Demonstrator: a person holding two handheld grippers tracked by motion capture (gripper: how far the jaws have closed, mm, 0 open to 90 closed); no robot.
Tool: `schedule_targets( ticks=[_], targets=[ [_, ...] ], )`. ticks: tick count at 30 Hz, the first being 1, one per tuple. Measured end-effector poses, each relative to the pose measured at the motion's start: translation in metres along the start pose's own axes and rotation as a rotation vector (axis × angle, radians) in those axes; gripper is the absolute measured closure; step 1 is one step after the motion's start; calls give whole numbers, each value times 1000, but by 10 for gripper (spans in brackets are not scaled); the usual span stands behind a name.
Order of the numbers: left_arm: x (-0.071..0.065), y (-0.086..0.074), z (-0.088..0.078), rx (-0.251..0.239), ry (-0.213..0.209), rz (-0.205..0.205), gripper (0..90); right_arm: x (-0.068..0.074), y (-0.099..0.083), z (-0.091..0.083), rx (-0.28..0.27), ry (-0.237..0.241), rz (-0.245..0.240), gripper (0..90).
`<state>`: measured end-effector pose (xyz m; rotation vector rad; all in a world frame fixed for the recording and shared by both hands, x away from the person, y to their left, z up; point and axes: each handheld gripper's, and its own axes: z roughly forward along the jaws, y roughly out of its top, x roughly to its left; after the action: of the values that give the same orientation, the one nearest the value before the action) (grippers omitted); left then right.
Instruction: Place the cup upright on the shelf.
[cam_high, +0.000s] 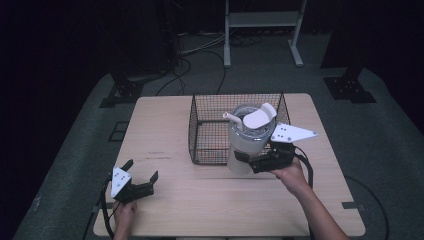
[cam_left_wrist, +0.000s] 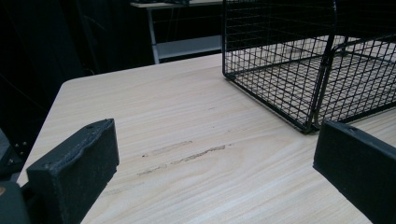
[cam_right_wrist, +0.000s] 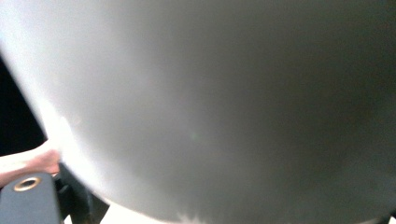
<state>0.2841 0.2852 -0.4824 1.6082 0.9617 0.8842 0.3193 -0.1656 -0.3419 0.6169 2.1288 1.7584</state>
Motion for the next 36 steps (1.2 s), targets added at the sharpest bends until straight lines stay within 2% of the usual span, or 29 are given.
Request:
schedule_targets(
  ticks=[6,13,19,20,36],
  targets=[
    [0,0,0,-1,0,0,0,-12,14,8,-4,-11,6,89],
    [0,0,0,-2,1,0,0,-33,31,24,-9,-31,24,88],
    [0,0,0,-2,1,1,0,-45,39,38,6,-41,14,88],
    [0,0,0,-2,0,1,0,-49,42,44,11,-46,7,88],
    [0,0,0,-1,-3,1,0,-72,50,86,63,-72,3,88]
  ],
)
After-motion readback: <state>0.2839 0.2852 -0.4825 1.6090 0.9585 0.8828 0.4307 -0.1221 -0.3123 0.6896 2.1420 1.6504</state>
